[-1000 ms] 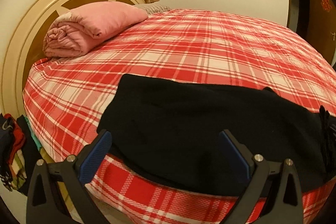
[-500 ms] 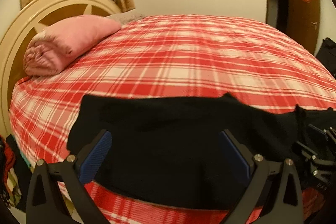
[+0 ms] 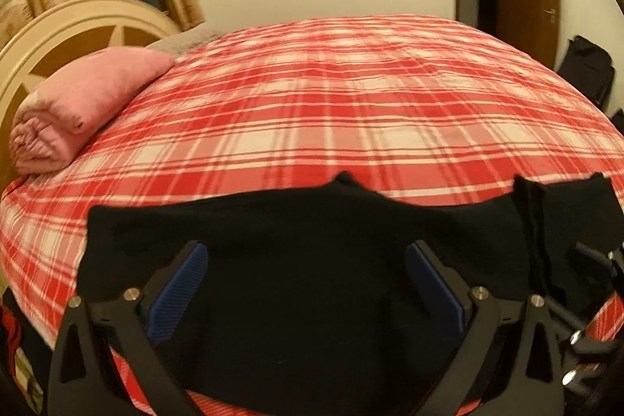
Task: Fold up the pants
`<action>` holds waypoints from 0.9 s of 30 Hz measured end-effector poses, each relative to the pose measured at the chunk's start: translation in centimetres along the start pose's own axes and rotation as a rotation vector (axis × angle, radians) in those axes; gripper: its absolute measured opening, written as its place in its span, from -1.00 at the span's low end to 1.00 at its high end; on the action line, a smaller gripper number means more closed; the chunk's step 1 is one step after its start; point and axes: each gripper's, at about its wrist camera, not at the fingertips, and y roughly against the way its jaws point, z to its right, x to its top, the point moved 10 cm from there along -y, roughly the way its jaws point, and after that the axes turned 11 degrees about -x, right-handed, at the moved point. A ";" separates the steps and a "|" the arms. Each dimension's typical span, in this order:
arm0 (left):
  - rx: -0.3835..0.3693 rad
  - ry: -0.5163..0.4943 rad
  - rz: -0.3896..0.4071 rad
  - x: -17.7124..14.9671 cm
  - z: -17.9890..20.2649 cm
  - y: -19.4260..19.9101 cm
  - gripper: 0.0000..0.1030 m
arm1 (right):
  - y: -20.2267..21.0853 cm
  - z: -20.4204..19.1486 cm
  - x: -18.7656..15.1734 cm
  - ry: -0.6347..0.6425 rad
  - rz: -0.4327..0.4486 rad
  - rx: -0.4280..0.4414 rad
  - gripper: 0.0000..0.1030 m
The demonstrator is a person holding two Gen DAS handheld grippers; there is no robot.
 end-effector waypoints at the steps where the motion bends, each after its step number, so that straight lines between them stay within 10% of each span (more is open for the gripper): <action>1: 0.002 -0.011 0.000 0.1 0.3 -0.3 1.00 | 0.1 0.7 0.0 -0.050 -0.011 0.021 -0.10; 2: 0.005 -0.018 -0.004 0.1 0.6 -0.6 1.00 | 0.0 1.3 0.0 -0.079 -0.021 0.030 -0.44; 5: -0.002 -0.023 -0.026 0.4 1.5 -2.0 1.00 | -0.4 3.2 0.0 -0.188 -0.050 0.069 -0.63; 20: 0.026 -0.061 -0.090 0.0 2.5 -4.2 1.00 | 4.1 3.6 4.3 -0.238 0.091 0.163 -0.76; 27: -0.008 -0.017 -0.091 -0.4 2.0 -4.2 1.00 | 0.0 -0.5 0.6 -0.107 -0.043 0.149 -0.73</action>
